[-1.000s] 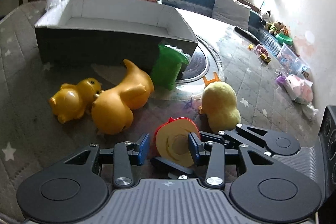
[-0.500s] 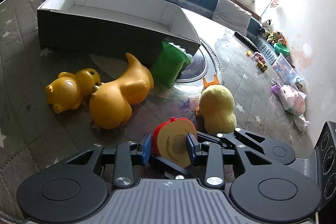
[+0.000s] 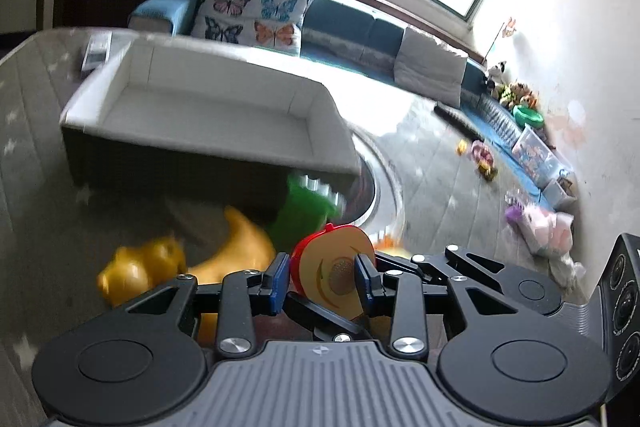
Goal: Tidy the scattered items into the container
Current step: 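Carry the apple half over the white box and open the right gripper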
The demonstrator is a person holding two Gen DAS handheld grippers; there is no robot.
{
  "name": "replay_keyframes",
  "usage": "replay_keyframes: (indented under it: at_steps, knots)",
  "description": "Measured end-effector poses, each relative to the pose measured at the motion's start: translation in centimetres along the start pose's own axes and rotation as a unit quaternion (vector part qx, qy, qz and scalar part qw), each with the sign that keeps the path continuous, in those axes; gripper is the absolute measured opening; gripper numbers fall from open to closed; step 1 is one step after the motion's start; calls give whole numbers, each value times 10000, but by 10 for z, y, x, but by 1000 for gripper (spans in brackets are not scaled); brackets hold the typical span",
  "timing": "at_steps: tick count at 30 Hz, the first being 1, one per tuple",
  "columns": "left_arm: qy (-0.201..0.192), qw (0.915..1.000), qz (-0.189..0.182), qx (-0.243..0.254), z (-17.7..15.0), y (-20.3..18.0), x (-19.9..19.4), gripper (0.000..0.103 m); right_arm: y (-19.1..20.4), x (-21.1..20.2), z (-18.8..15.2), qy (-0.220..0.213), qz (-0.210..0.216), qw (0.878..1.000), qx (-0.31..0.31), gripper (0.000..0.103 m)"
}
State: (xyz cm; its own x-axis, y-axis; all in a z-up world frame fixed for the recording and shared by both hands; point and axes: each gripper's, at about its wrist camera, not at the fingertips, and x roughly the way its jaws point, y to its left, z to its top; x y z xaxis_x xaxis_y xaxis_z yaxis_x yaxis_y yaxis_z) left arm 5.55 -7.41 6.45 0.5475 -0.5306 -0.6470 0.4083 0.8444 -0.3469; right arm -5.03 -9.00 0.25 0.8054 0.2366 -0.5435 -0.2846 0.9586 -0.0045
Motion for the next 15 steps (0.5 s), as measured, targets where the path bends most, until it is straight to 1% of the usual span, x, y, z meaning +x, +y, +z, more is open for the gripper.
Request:
replay_keyframes:
  at_steps: [3,7,11,15]
  knots:
    - [-168,9998,6,63,22,-2,5,38,-11,7,18,-174,-31,9998,-32,52]
    - [-294,9995,-31,66,52,0,21,38,-26,23,40,-289,-47,9996,-15,52]
    - [-244,9997,-45,-20,77,6,44,38,-44,48,58,-262,-63,9996,1,52]
    - [-140,9996,-124,-218,92,17,73,38,-60,74,68,-108,-72,9999,63,52]
